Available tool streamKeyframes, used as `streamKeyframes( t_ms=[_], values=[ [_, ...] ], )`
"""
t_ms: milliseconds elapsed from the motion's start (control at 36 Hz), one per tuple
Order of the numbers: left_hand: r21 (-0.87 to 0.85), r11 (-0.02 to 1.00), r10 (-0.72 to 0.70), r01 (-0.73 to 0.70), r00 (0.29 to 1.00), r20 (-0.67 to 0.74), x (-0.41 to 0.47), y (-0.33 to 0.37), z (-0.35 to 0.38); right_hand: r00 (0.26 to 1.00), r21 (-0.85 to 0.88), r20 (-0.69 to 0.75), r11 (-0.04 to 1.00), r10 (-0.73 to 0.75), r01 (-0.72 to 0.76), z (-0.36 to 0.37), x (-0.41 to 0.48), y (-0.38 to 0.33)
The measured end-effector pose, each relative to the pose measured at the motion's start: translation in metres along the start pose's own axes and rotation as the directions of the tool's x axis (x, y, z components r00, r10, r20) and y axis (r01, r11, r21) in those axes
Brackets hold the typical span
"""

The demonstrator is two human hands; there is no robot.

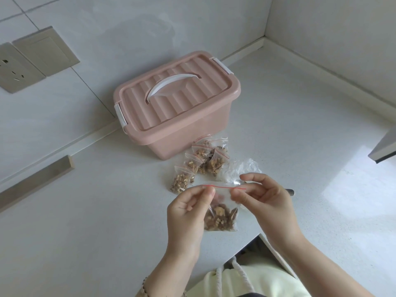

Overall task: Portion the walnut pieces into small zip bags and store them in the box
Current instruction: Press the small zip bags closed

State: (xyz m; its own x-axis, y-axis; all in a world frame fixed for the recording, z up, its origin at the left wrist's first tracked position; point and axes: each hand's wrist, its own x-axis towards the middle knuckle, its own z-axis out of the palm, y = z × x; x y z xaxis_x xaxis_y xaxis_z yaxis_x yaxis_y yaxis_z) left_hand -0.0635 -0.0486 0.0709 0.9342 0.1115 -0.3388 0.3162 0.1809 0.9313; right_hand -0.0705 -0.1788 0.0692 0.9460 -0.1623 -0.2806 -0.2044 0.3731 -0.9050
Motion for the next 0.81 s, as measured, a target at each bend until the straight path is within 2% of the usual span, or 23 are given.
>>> streamKeyframes(
  t_ms=[222,417,611,806],
  values=[
    [0.056,0.989,0.13,-0.134,0.989,0.066,-0.001,0.009,-0.008,0.998,0.029,0.032,0.998,-0.057,0.056,-0.005,0.001,-0.01],
    [0.134,0.964,0.225,-0.23,0.973,0.051,-0.003,0.009,-0.009,0.994,0.046,0.076,0.996,-0.076,0.073,-0.005,-0.002,-0.013],
    [0.119,0.968,0.197,-0.22,0.963,0.181,-0.002,0.015,-0.011,0.994,0.028,0.068,0.996,-0.086,0.084,-0.003,-0.002,-0.017],
    [0.175,0.957,0.16,-0.23,0.925,0.344,0.004,0.02,-0.02,0.985,0.035,0.144,0.995,-0.098,0.093,-0.009,-0.001,-0.017]
  ],
)
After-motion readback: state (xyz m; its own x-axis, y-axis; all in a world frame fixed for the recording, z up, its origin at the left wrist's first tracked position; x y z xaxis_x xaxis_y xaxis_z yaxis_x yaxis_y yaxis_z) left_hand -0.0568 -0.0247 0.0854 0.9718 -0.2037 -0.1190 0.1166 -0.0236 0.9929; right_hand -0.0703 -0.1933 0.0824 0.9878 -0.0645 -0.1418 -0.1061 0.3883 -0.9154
